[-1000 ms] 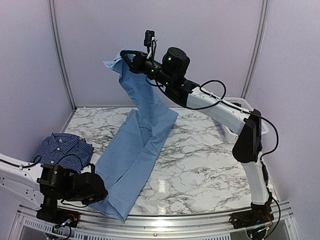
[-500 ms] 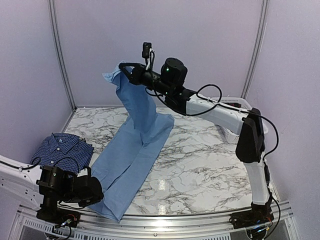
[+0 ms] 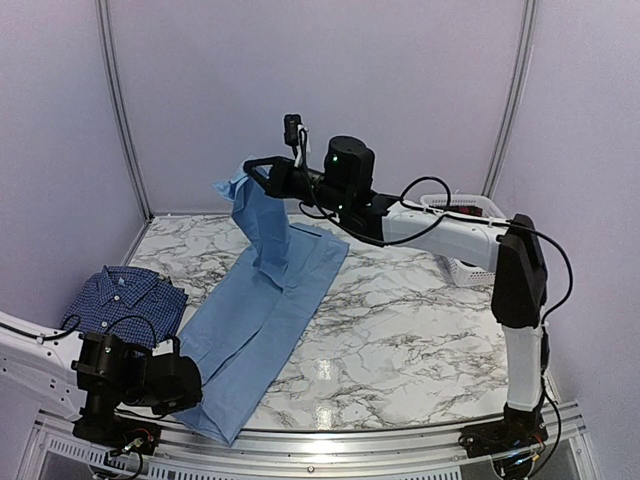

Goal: Fold and stack the long sleeve shirts
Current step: Fold the 1/3-folded shirt at the center of the board.

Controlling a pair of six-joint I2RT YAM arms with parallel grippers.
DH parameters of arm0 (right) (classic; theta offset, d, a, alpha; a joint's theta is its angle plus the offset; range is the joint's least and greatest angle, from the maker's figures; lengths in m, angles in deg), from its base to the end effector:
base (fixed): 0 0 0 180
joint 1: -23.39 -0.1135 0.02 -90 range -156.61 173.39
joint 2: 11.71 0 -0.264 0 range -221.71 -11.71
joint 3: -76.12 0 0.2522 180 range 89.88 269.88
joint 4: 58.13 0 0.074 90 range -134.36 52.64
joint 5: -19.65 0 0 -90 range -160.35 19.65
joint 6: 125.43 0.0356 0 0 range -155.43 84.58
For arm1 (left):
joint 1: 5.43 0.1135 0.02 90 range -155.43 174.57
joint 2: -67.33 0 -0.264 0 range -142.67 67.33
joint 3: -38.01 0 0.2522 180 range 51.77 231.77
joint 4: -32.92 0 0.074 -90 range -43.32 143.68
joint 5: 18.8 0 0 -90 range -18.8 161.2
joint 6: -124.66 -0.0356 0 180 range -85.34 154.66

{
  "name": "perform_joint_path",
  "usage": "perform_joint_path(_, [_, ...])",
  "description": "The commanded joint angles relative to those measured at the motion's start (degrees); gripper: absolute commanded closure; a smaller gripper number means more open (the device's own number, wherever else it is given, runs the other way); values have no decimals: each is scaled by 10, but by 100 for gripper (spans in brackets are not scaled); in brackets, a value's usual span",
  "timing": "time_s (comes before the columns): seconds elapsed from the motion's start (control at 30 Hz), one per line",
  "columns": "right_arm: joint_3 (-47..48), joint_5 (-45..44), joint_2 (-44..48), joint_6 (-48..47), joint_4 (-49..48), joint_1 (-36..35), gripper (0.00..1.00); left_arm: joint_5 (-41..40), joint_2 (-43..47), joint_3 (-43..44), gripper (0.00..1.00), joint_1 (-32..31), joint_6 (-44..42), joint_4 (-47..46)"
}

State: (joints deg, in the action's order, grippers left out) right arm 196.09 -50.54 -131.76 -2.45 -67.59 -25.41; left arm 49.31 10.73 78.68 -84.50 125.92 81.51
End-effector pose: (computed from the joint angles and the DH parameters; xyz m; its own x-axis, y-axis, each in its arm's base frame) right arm 0.3272 0.3920 0.3592 -0.4152 0.3033 -0.8577 -0.8370 0.2421 0.4907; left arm 0.0440 -0.1578 0.1681 -0.8767 -0.3528 -0.3270 -0.1905 0.8788 -0.4375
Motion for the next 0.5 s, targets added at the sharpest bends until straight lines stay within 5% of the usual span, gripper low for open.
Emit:
perform_joint_path(0.0, [-27, -56, 54, 1, 29, -21, 100, 4, 17, -3, 94, 1, -8, 36])
perform_joint_path(0.23, [-141, -135, 87, 22, 86, -40, 100, -33, 32, 47, 57, 1, -33, 109])
perform_joint_path(0.47, [-267, -194, 109, 68, 100, -40, 100, -54, -78, 162, 58, 2, -171, 90])
